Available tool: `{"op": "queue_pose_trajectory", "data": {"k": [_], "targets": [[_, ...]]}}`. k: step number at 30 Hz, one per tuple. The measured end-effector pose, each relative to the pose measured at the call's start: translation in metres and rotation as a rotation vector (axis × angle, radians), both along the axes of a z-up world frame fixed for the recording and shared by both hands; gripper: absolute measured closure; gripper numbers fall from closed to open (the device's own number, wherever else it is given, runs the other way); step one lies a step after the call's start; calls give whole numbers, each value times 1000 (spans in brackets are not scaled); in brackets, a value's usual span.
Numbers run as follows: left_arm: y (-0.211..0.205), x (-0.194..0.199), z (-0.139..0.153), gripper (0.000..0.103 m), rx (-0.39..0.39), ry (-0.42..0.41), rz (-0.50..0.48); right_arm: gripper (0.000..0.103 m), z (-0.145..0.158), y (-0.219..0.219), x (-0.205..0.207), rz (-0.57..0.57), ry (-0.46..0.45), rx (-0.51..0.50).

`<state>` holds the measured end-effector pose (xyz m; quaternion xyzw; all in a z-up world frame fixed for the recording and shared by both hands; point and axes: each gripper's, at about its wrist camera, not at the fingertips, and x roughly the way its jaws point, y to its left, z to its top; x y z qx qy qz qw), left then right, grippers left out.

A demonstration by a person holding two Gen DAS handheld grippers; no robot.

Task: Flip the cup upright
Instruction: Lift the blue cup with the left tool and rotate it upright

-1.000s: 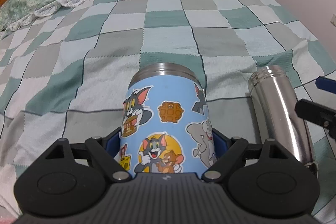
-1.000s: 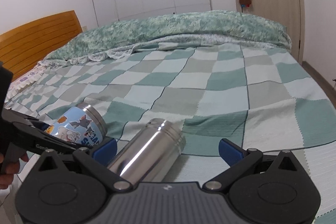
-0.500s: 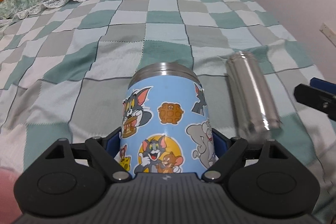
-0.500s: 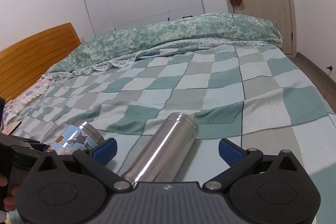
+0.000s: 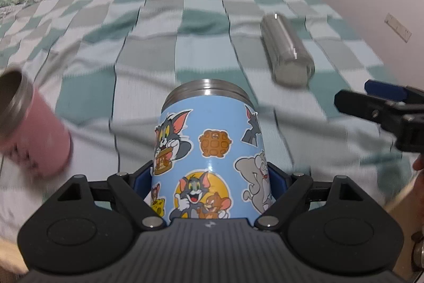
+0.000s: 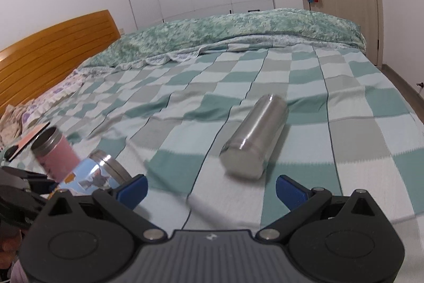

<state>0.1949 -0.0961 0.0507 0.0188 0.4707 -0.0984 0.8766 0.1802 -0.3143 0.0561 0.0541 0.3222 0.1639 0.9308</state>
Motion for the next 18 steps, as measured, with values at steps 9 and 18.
{"op": "queue_pose_trajectory", "data": {"k": [9, 18], "targets": [[-7, -15, -17, 17, 42, -32, 22, 0, -6, 0, -39, -15, 25, -23], [6, -39, 10, 0, -8, -180, -14, 0, 10, -10, -54, -36, -5, -11]]}}
